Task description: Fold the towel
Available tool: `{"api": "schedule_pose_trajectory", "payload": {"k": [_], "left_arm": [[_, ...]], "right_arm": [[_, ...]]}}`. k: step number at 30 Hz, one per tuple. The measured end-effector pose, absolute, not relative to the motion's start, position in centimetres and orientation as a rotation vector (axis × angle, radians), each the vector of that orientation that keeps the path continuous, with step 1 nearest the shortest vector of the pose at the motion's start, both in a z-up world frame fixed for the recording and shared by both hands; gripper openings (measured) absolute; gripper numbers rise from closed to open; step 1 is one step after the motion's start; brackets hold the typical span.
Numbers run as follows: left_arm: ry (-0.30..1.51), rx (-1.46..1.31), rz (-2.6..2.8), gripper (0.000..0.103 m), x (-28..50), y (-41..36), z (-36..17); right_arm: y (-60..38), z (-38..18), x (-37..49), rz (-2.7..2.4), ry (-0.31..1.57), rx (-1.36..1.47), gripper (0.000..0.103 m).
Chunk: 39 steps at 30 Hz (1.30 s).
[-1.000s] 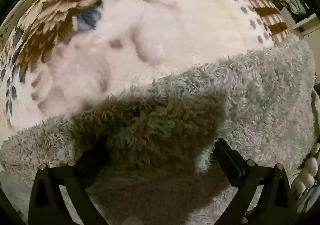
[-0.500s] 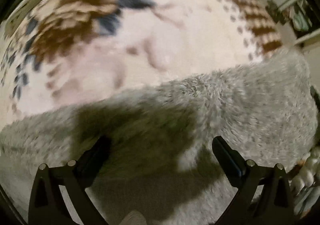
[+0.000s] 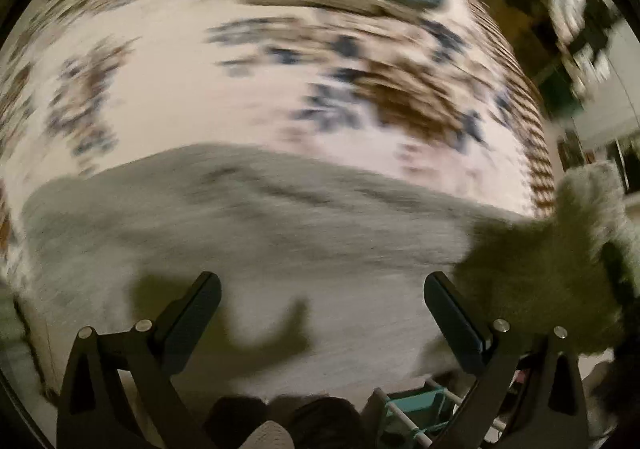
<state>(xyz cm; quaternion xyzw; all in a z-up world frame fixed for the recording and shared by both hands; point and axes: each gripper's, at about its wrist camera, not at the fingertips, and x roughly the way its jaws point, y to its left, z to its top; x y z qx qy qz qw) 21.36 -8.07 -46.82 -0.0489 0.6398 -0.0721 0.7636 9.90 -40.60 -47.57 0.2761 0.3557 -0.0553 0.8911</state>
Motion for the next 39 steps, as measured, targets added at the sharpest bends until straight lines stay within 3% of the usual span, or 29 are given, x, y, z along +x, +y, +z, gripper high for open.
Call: {"api": "schedule_pose_trajectory", "payload": {"k": [9, 10, 11, 12, 13, 14, 16, 20, 25, 31, 33, 34, 35, 36, 38, 39], "left_arm": [[1.405, -0.141, 0.039, 0.103, 17.6, 8.7, -47.6], [1.405, -0.147, 0.046, 0.103, 17.2, 9.6, -47.7], [1.406, -0.159, 0.056, 0.103, 16.7, 10.9, -47.8], [1.408, -0.169, 0.063, 0.103, 16.4, 11.7, -47.8], [1.408, -0.182, 0.068, 0.103, 16.2, 12.5, -47.9], [1.405, -0.196, 0.069, 0.103, 16.0, 13.0, -47.9], [1.399, -0.21, 0.07, 0.103, 15.8, 13.5, -47.7], [1.371, -0.214, 0.027, 0.103, 16.4, 12.1, -47.0], [1.373, -0.201, -0.052, 0.103, 17.5, 7.0, -47.7], [1.461, -0.259, -0.177, 0.103, 19.4, -1.0, -52.3], [1.497, -0.237, -0.181, 0.085, 20.2, -3.3, -54.5], [1.505, -0.241, -0.182, 0.082, 20.5, -4.0, -55.2], [1.492, -0.238, -0.188, 0.069, 20.7, -4.7, -55.6], [1.47, -0.232, -0.203, 0.042, 20.8, -5.2, -55.6], [1.431, -0.192, -0.242, 0.007, 20.5, -6.2, -55.1], [1.409, -0.179, -0.252, 0.005, 20.1, -6.4, -54.6]], "right_arm": [[-14.8, -56.2, 13.7, 0.126, 1.043, 0.171, 0.027], [-12.4, -58.3, 14.0, 0.135, 1.129, 0.113, 0.034], [-10.5, -59.5, 13.8, 0.147, 1.188, 0.085, 0.05], [-8.7, -60.9, 13.7, 0.198, 1.249, 0.081, 0.057], [-7.3, -60.7, 12.8, 0.23, 1.247, 0.074, 0.071], [-6.1, -60.3, 12.3, 0.273, 1.227, 0.062, 0.078], [-4.2, -58.8, 10.9, 0.411, 1.216, 0.067, 0.079], [-6.6, -56.2, 8.9, 0.419, 1.236, 0.164, 0.079], [-17.7, -54.8, 9.4, 0.2, 1.319, 0.429, 0.079], [-26.7, -55.1, 9.9, -0.009, 1.328, 0.498, 0.079], [-28.7, -55.7, 10.4, -0.05, 1.324, 0.517, 0.079], [-29.8, -56.2, 10.4, -0.078, 1.326, 0.526, 0.079], [-30.7, -56.8, 10.4, -0.104, 1.335, 0.533, 0.079], [-31.7, -57.2, 10.5, -0.13, 1.343, 0.535, 0.079], [-33.0, -58.5, 9.8, -0.182, 1.355, 0.546, 0.079], [-33.6, -59.0, 9.3, -0.195, 1.362, 0.559, 0.079]]}}
